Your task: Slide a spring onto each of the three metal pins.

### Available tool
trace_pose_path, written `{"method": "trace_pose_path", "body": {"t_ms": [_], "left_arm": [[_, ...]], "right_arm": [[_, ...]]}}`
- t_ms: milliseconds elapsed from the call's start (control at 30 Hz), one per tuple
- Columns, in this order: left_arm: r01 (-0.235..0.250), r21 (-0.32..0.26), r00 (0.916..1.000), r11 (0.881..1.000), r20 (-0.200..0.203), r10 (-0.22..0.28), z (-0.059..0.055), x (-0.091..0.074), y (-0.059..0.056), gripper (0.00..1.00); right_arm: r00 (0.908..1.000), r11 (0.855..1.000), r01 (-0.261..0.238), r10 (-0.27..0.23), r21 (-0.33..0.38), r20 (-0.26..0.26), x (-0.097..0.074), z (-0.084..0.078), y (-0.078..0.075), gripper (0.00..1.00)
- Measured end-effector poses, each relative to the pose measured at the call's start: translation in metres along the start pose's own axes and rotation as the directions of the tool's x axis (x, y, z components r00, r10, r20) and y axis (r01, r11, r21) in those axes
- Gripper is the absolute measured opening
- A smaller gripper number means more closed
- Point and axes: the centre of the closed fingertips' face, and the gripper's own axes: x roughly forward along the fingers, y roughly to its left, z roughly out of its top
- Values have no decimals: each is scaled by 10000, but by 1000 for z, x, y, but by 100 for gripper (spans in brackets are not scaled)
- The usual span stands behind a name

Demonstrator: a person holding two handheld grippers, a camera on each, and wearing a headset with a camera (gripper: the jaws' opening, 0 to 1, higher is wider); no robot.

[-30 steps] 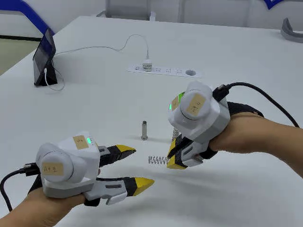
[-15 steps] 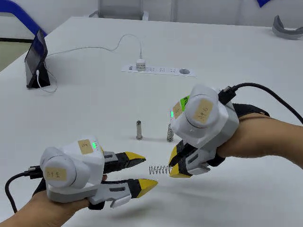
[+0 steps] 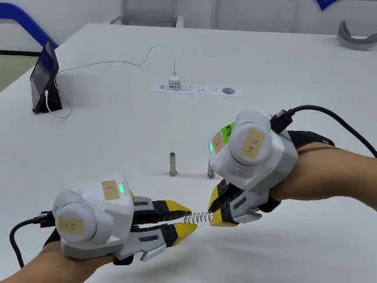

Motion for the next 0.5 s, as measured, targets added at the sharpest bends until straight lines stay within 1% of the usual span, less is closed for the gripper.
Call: {"method": "trace_pose_path", "body": {"t_ms": [200, 500], "left_arm": [[61, 100, 10000, 9999, -22, -60, 1, 0, -2, 12], [39, 247, 9999, 9997, -96, -37, 1, 0, -1, 12]], "right_arm": [[10000, 9998, 51, -50, -181, 56, -8, 5, 2, 12], [9993, 9989, 216, -203, -416, 308, -18, 20, 1, 12]]}}
